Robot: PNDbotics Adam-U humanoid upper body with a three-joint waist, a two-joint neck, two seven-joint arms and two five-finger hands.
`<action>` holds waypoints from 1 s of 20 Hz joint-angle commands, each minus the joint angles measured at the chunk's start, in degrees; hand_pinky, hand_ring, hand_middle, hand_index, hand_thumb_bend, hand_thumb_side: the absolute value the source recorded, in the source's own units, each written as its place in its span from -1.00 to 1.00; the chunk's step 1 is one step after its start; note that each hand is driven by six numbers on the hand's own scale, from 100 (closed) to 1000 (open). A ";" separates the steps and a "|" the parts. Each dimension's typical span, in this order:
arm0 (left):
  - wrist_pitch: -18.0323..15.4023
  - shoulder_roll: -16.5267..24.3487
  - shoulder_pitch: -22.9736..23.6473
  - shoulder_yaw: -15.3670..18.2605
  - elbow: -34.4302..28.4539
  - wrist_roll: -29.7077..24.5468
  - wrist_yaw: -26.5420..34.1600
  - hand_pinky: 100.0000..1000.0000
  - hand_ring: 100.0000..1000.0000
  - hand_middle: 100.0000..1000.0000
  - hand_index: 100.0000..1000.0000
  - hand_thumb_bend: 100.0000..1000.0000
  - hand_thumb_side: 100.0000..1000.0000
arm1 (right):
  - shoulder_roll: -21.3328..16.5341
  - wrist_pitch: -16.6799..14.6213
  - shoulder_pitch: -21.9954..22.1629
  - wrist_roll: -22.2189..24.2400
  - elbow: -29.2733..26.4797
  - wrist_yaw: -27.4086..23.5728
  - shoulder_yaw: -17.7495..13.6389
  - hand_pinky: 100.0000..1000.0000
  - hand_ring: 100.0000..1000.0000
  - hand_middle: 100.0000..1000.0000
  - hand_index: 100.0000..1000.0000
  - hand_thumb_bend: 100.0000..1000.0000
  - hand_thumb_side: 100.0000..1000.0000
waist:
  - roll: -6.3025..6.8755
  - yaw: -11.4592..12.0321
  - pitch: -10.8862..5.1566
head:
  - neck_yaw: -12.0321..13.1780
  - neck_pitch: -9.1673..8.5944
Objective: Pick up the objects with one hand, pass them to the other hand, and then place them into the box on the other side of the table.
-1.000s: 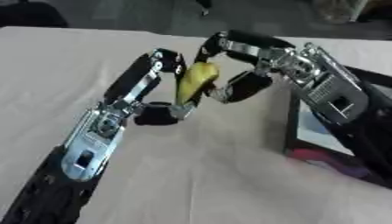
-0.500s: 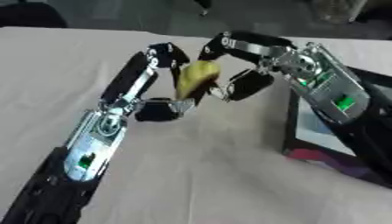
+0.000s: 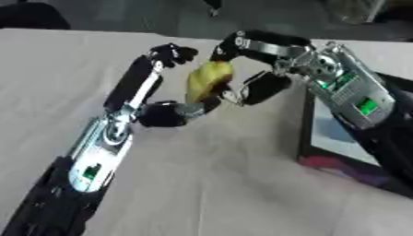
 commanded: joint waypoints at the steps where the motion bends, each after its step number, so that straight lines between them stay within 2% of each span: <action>1: -0.54 0.17 -0.52 -0.11 -0.62 -0.20 -0.30 0.45 0.42 0.32 0.62 0.28 0.32 | -1.62 0.29 -0.79 -0.24 -1.20 -0.41 -1.10 0.74 0.61 -0.04 0.09 -1.00 -1.00 | -0.32 -0.05 -1.47 | -0.21 0.19; 6: -0.41 0.84 0.08 0.29 -0.37 -0.21 -0.27 0.45 0.42 0.31 0.61 0.27 0.33 | -2.35 0.60 -0.68 -0.56 -1.73 -0.91 -1.62 0.74 0.61 -0.04 0.09 -1.00 -1.00 | -0.31 -0.32 -1.57 | -0.16 0.13; 11: 0.32 3.69 1.81 1.60 -0.35 1.03 0.60 0.44 0.42 0.31 0.60 0.16 0.27 | -4.75 1.61 0.56 -1.72 -3.60 -2.16 -3.40 0.74 0.62 -0.03 0.10 -1.00 -1.00 | -0.35 -1.00 -1.91 | -0.26 0.37; 16: 1.31 6.45 3.01 2.89 -0.49 2.55 1.16 0.44 0.42 0.31 0.59 0.07 0.20 | -8.03 3.46 3.47 -4.42 -6.99 -4.93 -6.92 0.75 0.63 0.00 0.13 -1.00 -1.00 | -0.27 -1.80 -2.23 | -0.63 0.55; 20: 1.93 8.23 3.71 4.09 -0.70 3.44 1.46 0.44 0.42 0.32 0.59 0.06 0.20 | -11.50 4.61 7.63 -6.81 -9.18 -7.16 -10.09 0.76 0.66 0.02 0.15 -1.00 -1.00 | -0.11 -2.30 -2.22 | -0.60 0.74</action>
